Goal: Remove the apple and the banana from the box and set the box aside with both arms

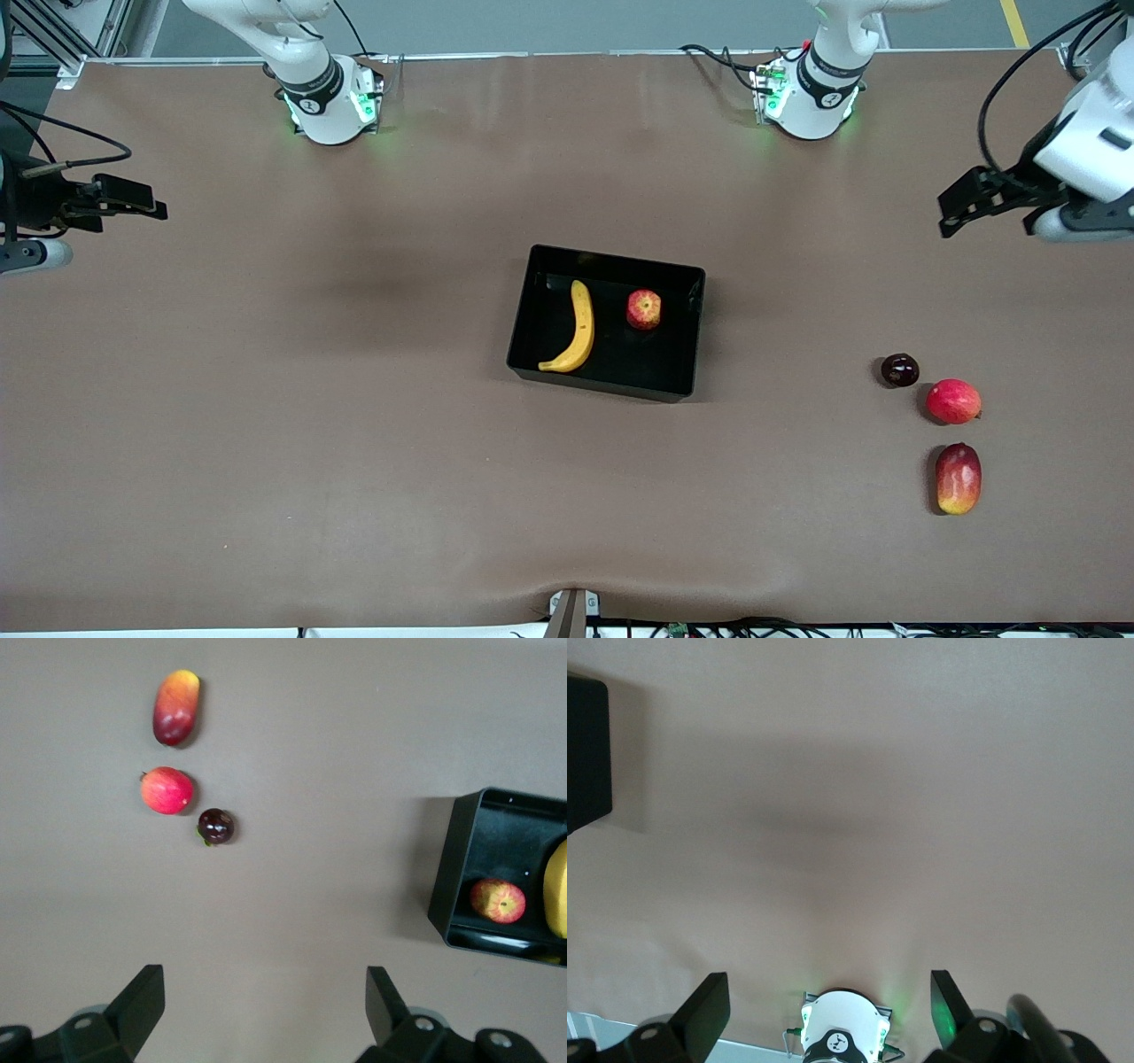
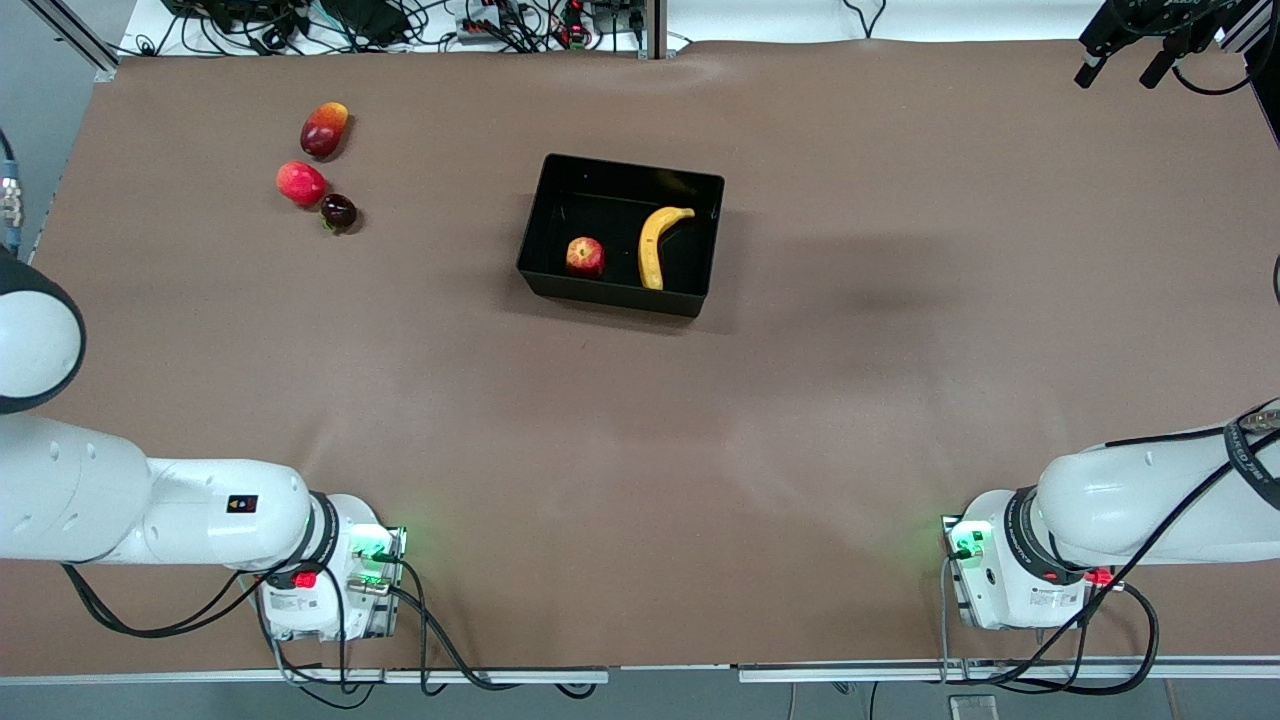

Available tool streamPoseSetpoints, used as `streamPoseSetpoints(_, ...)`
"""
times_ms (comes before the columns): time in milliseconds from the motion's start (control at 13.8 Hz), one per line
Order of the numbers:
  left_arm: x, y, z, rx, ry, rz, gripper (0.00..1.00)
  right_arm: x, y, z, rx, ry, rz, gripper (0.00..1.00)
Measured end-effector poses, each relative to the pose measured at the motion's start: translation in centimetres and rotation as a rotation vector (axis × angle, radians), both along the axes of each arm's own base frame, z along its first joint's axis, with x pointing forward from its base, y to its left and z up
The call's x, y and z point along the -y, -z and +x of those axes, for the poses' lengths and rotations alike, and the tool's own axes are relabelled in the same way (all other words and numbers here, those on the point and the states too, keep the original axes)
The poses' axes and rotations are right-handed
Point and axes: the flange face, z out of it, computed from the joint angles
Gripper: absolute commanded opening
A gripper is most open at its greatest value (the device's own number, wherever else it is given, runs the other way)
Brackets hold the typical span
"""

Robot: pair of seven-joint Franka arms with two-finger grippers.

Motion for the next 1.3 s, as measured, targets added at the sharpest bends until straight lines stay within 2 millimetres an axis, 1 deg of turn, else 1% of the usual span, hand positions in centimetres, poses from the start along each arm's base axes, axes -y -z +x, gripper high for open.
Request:
streamPoseSetpoints(72,1.9,1.6,0.5,-0.028,0.003,0.001,1.0,0.0,0.0,0.0,0.0,0.001,0.0,1.0)
streamPoseSetpoints(145,4.3,3.4,0.8,-0.055,-0.015,0.002,1.0,0.1,0.0,0.0,-0.001,0.001,0.0,1.0)
streamPoseSetpoints(362,13.6,8.5,1.3,-0.073,-0.1,-0.008,1.0,0.1,0.1,0.1,-0.003,0.002,0.0,1.0)
streamPoseSetpoints(506,18.9,12.0,1.4,-0.065,-0.146,-0.025,1.0,0.2,0.4,0.2,-0.007,0.003,0.0,1.0)
streamPoseSetpoints(651,23.2,15.4,1.2,-0.061,-0.179,-0.044,1.0,0.2,0.7,0.3,-0.013,0.003,0.001,1.0)
streamPoseSetpoints(723,25.1,17.1,0.8,-0.067,-0.184,-0.047,1.0,0.2,0.8,0.4,-0.015,0.003,0.001,1.0)
streamPoseSetpoints(868,28.0,20.6,0.0,-0.074,-0.172,-0.055,1.0,0.1,0.9,0.4,-0.016,0.001,0.002,1.0)
streamPoseSetpoints(940,28.9,22.3,-0.4,-0.066,-0.163,-0.066,1.0,0.1,0.9,0.4,-0.016,0.001,0.002,1.0)
streamPoseSetpoints(1157,30.0,27.6,-1.8,-0.053,-0.144,-0.091,1.0,0.1,0.8,0.4,-0.015,0.001,0.002,1.0)
streamPoseSetpoints(1302,30.7,30.5,-2.6,-0.069,-0.131,-0.089,1.0,0.1,0.8,0.4,-0.015,0.001,0.002,1.0)
